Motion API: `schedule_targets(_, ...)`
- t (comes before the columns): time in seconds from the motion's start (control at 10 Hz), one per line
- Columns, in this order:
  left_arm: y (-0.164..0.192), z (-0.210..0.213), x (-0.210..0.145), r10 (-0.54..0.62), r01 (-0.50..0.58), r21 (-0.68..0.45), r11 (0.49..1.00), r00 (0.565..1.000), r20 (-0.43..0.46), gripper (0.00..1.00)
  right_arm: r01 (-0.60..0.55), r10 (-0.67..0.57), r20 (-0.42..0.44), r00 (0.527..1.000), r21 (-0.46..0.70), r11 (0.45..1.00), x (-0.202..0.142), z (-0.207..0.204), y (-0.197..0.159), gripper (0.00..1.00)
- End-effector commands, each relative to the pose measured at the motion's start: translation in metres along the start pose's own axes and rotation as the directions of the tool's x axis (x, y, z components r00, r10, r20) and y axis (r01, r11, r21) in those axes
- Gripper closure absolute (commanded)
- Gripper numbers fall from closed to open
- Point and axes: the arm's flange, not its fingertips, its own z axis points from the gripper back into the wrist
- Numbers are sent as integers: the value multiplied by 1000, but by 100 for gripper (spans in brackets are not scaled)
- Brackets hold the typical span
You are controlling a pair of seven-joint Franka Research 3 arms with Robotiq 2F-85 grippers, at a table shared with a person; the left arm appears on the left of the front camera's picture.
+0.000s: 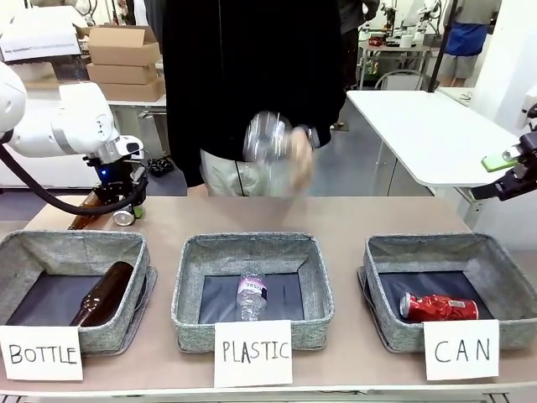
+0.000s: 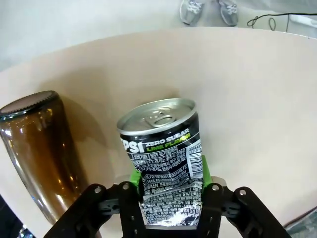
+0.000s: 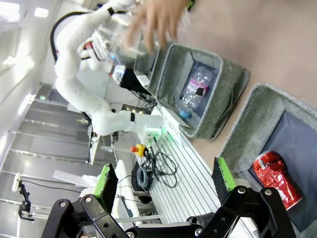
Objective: Sort the can waste into the basket.
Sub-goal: Pick up the can waste from the table and place it in the right Fabric basket.
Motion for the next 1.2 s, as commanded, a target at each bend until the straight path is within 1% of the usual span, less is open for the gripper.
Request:
schedule_targets(0.0, -1, 3, -3, 16, -16, 6, 1000, 1000, 0, 100, 6, -6, -5, 1000, -8, 1000, 1, 1, 3, 0)
schedule_targets(0.2, -2, 3, -3, 16, -16, 2, 1000, 1000, 6, 100, 6, -6, -5, 1000, -8, 1000, 1, 1, 3, 0)
schedule_targets(0.3, -3, 5, -2, 0, 1, -5, 1000, 1000, 20, 100, 6, -6, -5, 1000, -8, 1000, 1, 1, 3, 0)
schedule_targets(0.4, -3, 9, -5, 14, -14, -2, 1000, 999, 47, 100, 6, -6, -5, 1000, -8, 1000, 1, 1, 3, 0)
schedule_targets(0.5, -3, 23, -9, 0, 2, -21, 1000, 998, 70, 100, 6, -6, -5, 1000, -8, 1000, 1, 1, 3, 0)
schedule_targets(0.6, -5, 69, -27, -15, 23, -52, 998, 990, 141, 100, 6, -6, -5, 1000, -8, 1000, 1, 1, 3, 0)
schedule_targets(0.7, -8, 129, -62, 3, 13, -109, 994, 989, 146, 100, 6, -6, -5, 1000, -8, 1000, 1, 1, 3, 0)
schedule_targets(0.8, -15, 187, -119, -83, 100, -209, 973, 993, 87, 100, 6, -6, -5, 1000, -8, 1000, 1, 1, 3, 0)
schedule_targets(0.9, -25, 231, -179, -141, 182, -328, 927, 979, 145, 100, 6, -6, -5, 1000, -8, 1000, 1, 1, 3, 0)
schedule_targets(1.0, -37, 259, -242, -71, 128, -337, 933, 982, 176, 100, 6, -6, -5, 1000, -8, 1000, 1, 1, 3, 0)
schedule_targets(1.1, -43, 278, -291, -73, 138, -405, 904, 982, 172, 100, 6, -6, -5, 1000, -8, 1000, 1, 1, 3, 0)
